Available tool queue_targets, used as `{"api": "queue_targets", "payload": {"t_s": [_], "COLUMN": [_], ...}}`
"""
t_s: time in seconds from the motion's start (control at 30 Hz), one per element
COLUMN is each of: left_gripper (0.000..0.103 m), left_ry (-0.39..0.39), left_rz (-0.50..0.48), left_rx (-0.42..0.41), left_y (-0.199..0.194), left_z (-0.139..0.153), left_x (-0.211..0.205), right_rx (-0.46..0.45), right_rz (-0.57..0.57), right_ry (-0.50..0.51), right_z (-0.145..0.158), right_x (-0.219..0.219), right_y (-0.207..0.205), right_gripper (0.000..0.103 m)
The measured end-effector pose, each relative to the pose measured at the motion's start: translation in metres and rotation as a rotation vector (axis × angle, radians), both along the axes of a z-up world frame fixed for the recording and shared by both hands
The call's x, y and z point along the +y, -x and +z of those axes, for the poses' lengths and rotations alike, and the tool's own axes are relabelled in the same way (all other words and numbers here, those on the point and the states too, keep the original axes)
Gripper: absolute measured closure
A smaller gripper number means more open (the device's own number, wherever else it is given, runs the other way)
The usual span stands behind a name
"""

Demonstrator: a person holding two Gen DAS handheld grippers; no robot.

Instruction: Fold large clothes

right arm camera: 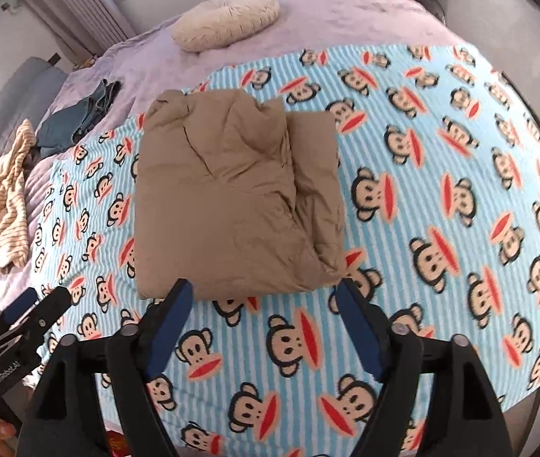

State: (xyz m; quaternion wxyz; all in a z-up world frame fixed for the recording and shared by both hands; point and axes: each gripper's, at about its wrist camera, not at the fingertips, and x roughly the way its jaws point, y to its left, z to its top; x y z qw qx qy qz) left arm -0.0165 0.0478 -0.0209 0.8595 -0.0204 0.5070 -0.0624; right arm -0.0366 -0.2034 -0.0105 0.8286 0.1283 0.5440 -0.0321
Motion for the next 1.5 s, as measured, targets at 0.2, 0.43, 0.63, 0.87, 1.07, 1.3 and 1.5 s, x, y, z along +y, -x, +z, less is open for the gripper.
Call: {"api": "queue_targets", "payload": {"t_s": [0.2,0.43,0.63,0.87,1.07,1.3,1.5], "left_gripper": [0.0,0.0,0.0,0.0,0.0,0.0,0.0], "left_ry": [-0.03,-0.029,-0.041,-0.042,-0.038,-0.04,-0.041], "left_rz": [-0.004,0.043,0.074,0.087,0.093,0.083,0.087], "left_rx": [-0.066,-0.126,-0.169,-0.205,-0.21,-0.211,-0.211], "left_y": [0.016,0.027,0.036,0.045,0.049,0.049,0.05], "left_z": [0.023,0.054,0.076,0.089,0.093,0.095,0.095], "left_x": [-0.009,-0.002,0.003,0.006,0.005,0.003,0.002], "right_rx": [-0.14,-0.155,-0.177,-0.18,-0.179,-0.179,-0.178], "right_rz": [0.024,0.023,0.02,0.022,0.022,0.018,0.019], "right_ry": [0.089,0.08,0.116,0.122,0.121,0.121,0.12], "right_z": [0.035,0.061,0.075,0.076,0.076,0.078,0.078], "right_x": [0.005,0.012,0.016,0.015,0.014,0.013,0.013], "right_y": [0.014,0.019,0.026,0.027,0.028,0.03,0.03], "right_gripper": [0.0,0.0,0.0,0.0,0.0,0.0,0.0]}}
